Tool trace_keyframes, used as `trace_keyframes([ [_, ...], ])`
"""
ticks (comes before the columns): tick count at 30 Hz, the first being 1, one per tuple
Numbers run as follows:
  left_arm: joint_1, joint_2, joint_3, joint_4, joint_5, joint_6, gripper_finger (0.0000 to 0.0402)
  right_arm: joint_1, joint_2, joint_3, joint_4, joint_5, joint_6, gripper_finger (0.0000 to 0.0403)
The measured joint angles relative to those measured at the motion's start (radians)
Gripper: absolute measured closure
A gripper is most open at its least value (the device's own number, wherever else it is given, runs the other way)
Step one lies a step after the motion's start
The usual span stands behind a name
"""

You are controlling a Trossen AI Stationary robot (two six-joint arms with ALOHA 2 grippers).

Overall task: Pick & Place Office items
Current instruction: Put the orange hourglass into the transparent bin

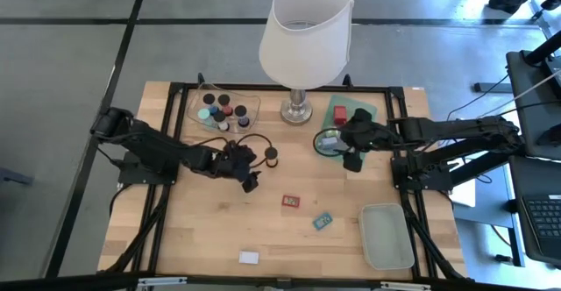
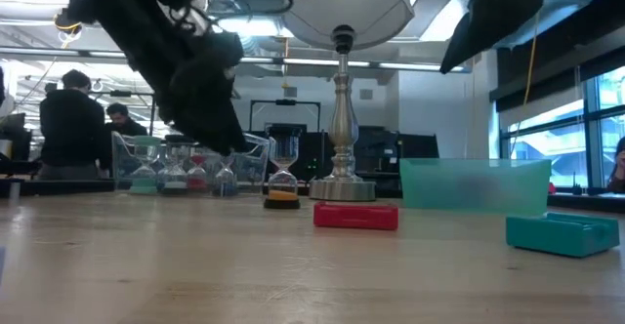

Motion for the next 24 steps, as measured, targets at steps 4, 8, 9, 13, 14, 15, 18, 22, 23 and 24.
trace_keyframes([
  [4, 0.027, 0.049, 0.0, 0.001, 0.003, 0.061, 0.0081, 0.0, 0.005, -0.003, 0.003, 0.057, 0.055, 0.0064],
  [8, 0.065, 0.093, 0.0, 0.059, 0.0, 0.105, 0.0081, 0.0, 0.005, -0.004, -0.001, 0.068, 0.139, 0.0064],
  [9, 0.073, 0.101, 0.0, 0.081, -0.001, 0.115, 0.0081, 0.0, 0.005, -0.004, -0.007, 0.057, 0.142, 0.0064],
  [13, 0.111, 0.125, 0.0, 0.131, -0.001, 0.133, 0.0081, 0.002, 0.005, -0.004, -0.024, 0.017, 0.098, 0.0064],
  [14, 0.119, 0.127, 0.0, 0.135, -0.001, 0.134, 0.0081, 0.003, 0.005, -0.004, -0.023, 0.016, 0.079, 0.0064],
  [15, 0.127, 0.129, 0.0, 0.145, 0.002, 0.134, 0.0081, 0.004, 0.005, -0.004, -0.023, 0.015, 0.067, 0.0064],
  [18, 0.148, 0.129, 0.0, 0.165, 0.024, 0.159, 0.0081, 0.006, 0.005, -0.004, -0.023, 0.016, 0.046, 0.0064],
  [22, 0.159, 0.129, 0.0, 0.22, 0.069, 0.25, 0.0081, 0.007, 0.005, -0.004, -0.023, 0.015, 0.043, 0.0064],
  [23, 0.159, 0.129, 0.0, 0.232, 0.078, 0.274, 0.0081, 0.006, 0.005, -0.004, -0.023, 0.015, 0.044, 0.0064],
  [24, 0.159, 0.129, 0.0, 0.243, 0.079, 0.3, 0.0081, 0.006, 0.005, -0.004, -0.023, 0.015, 0.044, 0.0064],
])
